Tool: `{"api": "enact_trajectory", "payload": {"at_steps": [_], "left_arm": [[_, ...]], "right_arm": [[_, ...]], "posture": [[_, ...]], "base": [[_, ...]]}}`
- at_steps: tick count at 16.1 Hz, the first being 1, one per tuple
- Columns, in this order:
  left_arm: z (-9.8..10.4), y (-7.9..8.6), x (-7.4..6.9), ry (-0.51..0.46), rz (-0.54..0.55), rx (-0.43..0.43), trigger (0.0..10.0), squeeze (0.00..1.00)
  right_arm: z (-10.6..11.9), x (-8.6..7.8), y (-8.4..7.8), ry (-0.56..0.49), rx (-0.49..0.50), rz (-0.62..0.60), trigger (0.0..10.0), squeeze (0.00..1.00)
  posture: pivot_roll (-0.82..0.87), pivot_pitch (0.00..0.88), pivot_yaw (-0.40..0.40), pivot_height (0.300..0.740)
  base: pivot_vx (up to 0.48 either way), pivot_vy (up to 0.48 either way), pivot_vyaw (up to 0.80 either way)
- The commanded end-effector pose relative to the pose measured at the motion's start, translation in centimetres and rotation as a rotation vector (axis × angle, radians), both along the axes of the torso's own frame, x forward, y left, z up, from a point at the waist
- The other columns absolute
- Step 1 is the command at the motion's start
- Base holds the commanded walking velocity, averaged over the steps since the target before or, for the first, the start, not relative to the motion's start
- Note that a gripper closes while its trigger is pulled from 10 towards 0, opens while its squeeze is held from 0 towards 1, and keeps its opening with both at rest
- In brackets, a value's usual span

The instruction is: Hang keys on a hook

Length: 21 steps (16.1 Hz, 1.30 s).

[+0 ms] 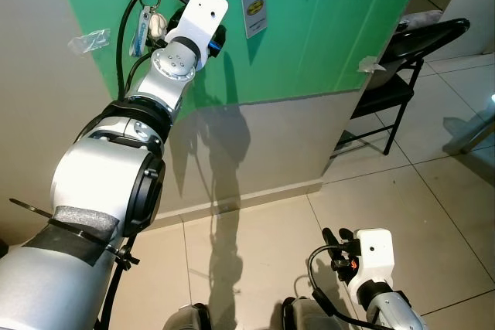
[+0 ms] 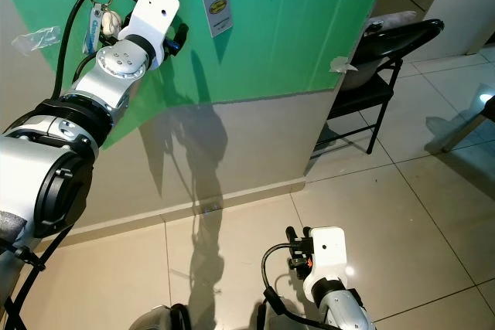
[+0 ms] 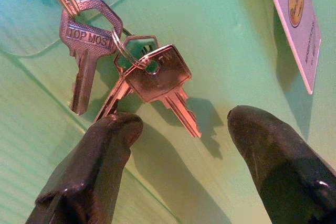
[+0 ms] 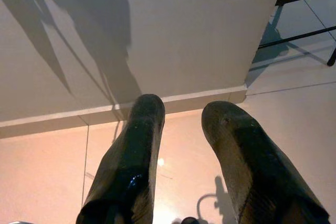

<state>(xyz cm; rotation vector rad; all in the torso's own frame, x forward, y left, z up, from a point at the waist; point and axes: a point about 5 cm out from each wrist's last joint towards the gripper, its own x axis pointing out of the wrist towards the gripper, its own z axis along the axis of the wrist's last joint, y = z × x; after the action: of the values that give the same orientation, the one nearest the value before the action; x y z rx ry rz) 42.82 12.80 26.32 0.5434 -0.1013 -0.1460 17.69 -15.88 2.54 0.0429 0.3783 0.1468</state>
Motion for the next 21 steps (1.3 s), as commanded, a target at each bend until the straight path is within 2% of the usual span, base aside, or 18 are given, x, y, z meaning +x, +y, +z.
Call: {"api": "enact_trajectory", "payload": {"at_steps": [1, 12, 15, 17, 19, 21], "left_arm": [[3.7, 1.4, 0.2, -0.118, 0.069, -0.028, 10.0, 0.00], [3.7, 1.4, 0.2, -0.118, 0.069, -0.028, 10.0, 0.00], [2.6, 0.6, 0.1, -0.088, 0.043, -0.013, 10.0, 0.00], [2.5, 0.5, 0.1, -0.086, 0.040, -0.016, 10.0, 0.00], [2.6, 0.3, 0.1, -0.086, 0.031, -0.027, 10.0, 0.00], [2.7, 0.0, 0.1, -0.087, 0.022, -0.037, 10.0, 0.00]], "right_arm": [[0.0, -0.1, -0.2, 0.012, 0.002, -0.013, 10.0, 0.00], [0.0, -0.1, -0.2, 0.012, 0.002, -0.013, 10.0, 0.00], [1.8, 1.8, -1.9, -0.083, -0.025, -0.079, 10.0, 0.00], [2.4, 2.4, -2.1, -0.104, -0.028, -0.093, 10.0, 0.00], [5.7, 5.8, -3.8, -0.249, 0.006, -0.199, 10.0, 0.00], [7.2, 7.4, -4.7, -0.295, 0.017, -0.249, 10.0, 0.00]], "posture": [[-0.31, 0.120, 0.024, 0.740], [-0.31, 0.120, 0.024, 0.740], [-0.32, 0.131, 0.024, 0.740], [-0.33, 0.129, 0.028, 0.740], [-0.32, 0.113, 0.060, 0.740], [-0.31, 0.116, 0.074, 0.740]], "base": [[0.000, 0.000, 0.00], [0.000, 0.000, 0.00], [0.000, 0.000, 0.00], [0.000, 0.000, 0.00], [0.000, 0.000, 0.00], [0.000, 0.000, 0.00]]}}
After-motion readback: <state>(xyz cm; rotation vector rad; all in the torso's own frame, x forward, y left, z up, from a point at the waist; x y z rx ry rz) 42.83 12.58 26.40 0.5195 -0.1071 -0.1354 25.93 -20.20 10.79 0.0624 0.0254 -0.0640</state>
